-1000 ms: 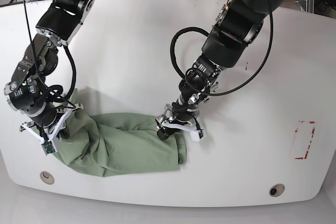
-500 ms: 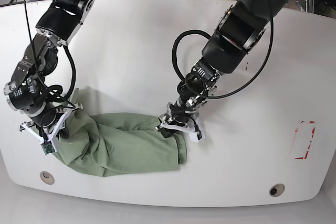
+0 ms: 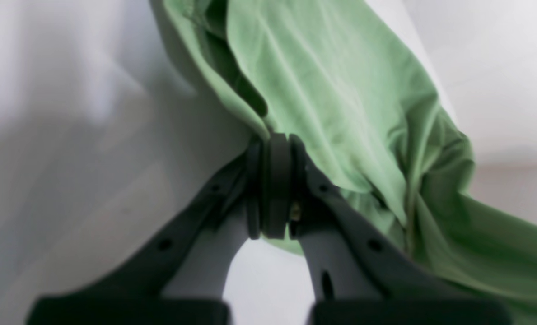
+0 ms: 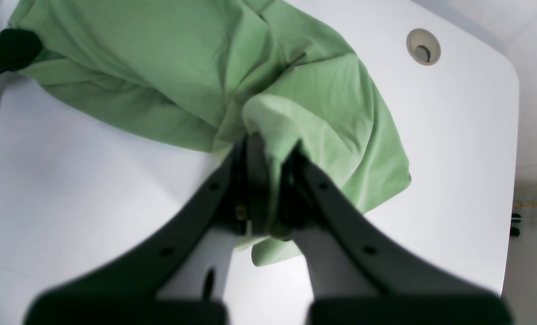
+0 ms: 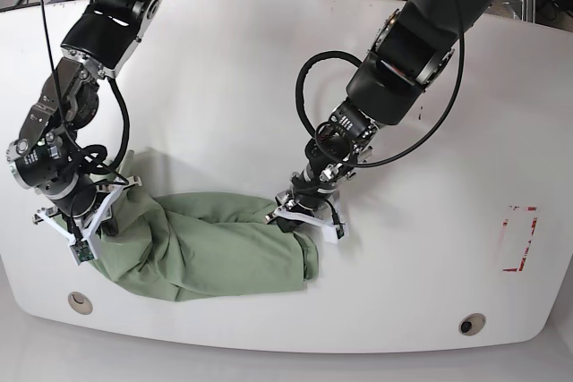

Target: Layout the t-shirt on the table in an organized manner, then fold the t-shirt properly

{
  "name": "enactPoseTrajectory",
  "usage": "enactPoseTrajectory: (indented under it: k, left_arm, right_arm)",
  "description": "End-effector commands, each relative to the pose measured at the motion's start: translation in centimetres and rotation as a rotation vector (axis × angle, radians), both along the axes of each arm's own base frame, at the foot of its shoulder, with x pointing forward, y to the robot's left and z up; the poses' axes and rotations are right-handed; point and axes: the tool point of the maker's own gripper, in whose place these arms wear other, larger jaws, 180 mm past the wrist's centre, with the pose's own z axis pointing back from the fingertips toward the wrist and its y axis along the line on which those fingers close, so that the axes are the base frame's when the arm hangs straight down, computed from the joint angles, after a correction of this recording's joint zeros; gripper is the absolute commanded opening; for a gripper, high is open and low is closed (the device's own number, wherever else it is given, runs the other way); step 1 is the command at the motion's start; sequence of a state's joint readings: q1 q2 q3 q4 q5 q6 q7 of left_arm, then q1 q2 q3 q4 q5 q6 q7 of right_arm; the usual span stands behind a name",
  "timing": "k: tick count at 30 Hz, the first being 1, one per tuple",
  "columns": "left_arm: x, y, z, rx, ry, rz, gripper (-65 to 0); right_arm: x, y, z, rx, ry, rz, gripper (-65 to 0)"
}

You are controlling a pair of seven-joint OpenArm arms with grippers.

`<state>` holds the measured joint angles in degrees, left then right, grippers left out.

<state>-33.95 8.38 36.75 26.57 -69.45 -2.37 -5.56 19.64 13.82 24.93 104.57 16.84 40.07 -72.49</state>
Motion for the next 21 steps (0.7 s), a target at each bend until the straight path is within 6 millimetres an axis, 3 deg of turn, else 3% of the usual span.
enactPoseTrajectory:
  k: [1,3,10,14,21]
  left_arm:
    - [0.6,-2.5,3.1,-0.078,-0.049,-0.059,-65.0]
    - [0.1,-3.4,3.6,-0.100,-0.055,-0.080,-65.0]
    - [-1.1,-0.8,4.3,-0.101,-0.097,-0.087,-65.0]
    - [-2.2,1.9,4.0,-0.070,-0.105,-0.078,-65.0]
    - [-3.5,6.9,5.3,-0.012,-0.173,-0.076,-65.0]
  right_arm:
    - [0.7,-0.1,2.2,-0.003,-0.070,0.007,-65.0]
    - [0.7,-0.1,2.2,-0.003,-0.070,0.007,-65.0]
    - [0.8,-0.1,2.2,-0.003,-0.071,0.008,-65.0]
    - [0.9,0.0,2.4,0.001,-0.086,0.011,-65.0]
    - [0.9,0.1,2.3,0.008,-0.085,0.015,-65.0]
